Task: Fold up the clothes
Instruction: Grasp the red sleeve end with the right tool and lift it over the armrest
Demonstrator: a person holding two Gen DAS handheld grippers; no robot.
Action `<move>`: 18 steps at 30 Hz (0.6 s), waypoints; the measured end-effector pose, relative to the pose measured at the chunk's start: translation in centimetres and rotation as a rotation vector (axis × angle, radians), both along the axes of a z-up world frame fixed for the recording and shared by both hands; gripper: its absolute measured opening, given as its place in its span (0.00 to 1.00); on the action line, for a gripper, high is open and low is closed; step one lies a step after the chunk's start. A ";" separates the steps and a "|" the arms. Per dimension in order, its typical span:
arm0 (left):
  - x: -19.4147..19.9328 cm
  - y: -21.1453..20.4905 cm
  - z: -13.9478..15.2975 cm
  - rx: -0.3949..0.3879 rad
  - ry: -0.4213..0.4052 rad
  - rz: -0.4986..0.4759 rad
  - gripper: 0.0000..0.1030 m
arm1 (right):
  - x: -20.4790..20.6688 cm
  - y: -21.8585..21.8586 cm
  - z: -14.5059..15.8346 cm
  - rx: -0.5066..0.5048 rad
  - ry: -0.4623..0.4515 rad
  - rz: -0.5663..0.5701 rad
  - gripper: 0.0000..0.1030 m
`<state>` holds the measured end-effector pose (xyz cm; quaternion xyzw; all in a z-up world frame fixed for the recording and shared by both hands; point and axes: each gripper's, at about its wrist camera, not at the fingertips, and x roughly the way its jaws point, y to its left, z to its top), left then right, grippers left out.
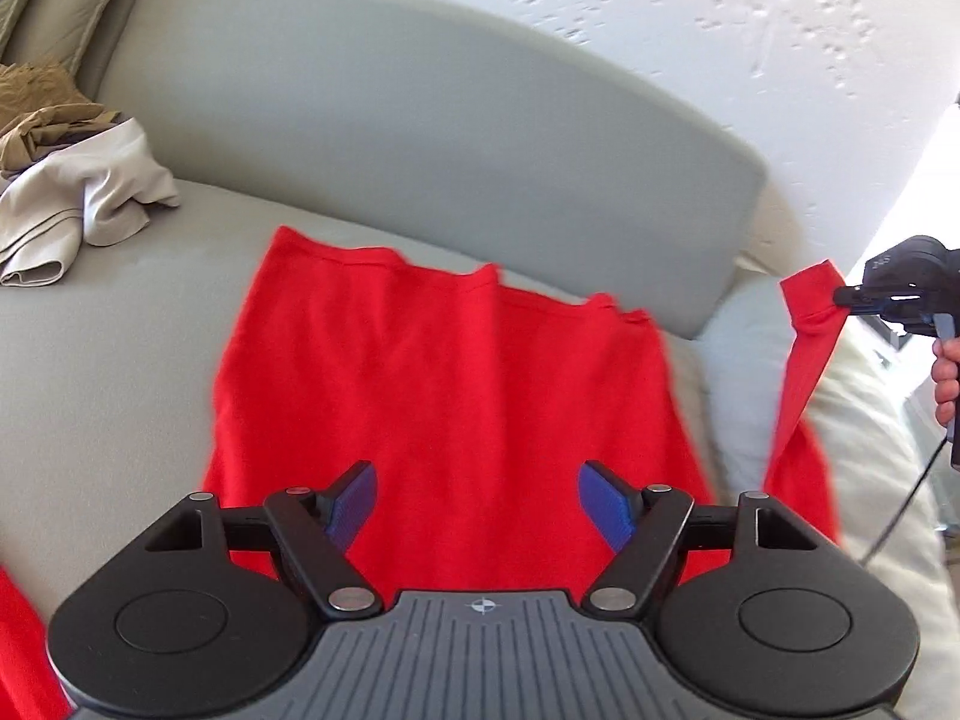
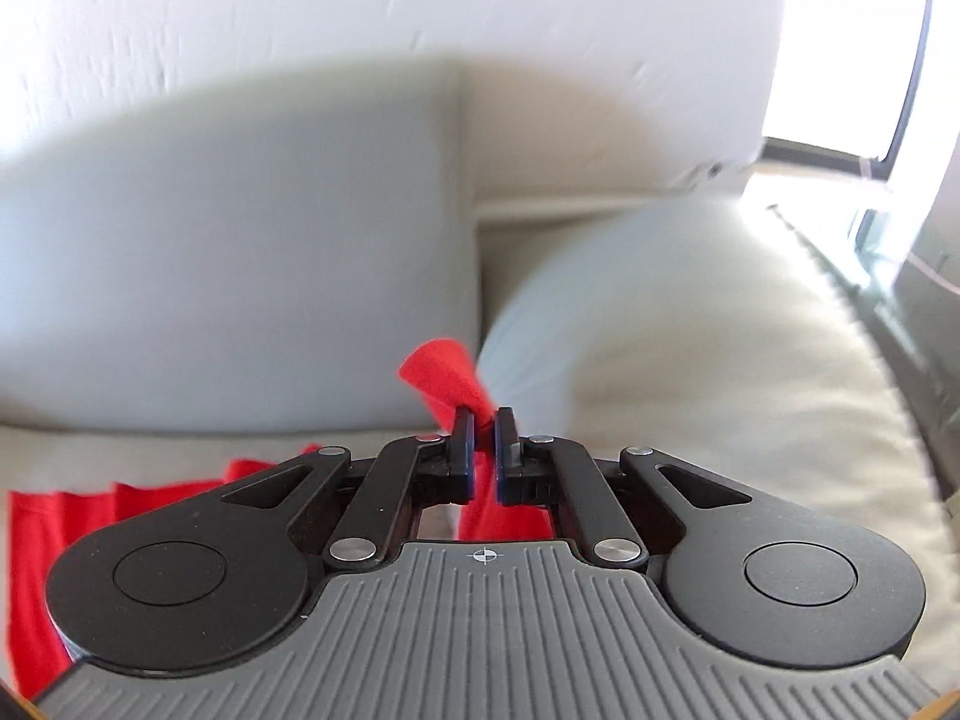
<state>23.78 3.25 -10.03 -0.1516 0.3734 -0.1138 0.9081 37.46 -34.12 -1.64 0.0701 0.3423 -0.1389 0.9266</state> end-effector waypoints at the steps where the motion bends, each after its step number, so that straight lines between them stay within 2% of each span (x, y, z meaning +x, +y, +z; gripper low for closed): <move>1: -1.0 -0.5 1.1 -0.019 -0.005 -0.025 0.70 | -1.8 -1.3 1.6 0.017 -0.032 -0.008 0.05; 4: -4.3 -2.3 4.5 -0.064 -0.025 -0.105 0.70 | -7.4 -6.2 5.6 0.054 -0.106 -0.057 0.05; 9: -9.2 -5.3 9.1 -0.163 -0.011 -0.237 0.70 | -15.6 -15.7 8.3 0.134 -0.180 -0.195 0.05; 12: -11.5 -7.9 9.9 -0.211 0.019 -0.306 0.71 | -18.8 -21.0 6.9 0.206 -0.167 -0.269 0.05; 14: -12.7 -10.1 9.3 -0.214 0.047 -0.334 0.71 | -20.5 -24.1 4.7 0.266 -0.142 -0.319 0.05; 18: -14.1 -13.5 7.1 -0.151 0.107 -0.356 0.70 | -22.2 -27.9 0.0 0.350 -0.088 -0.382 0.06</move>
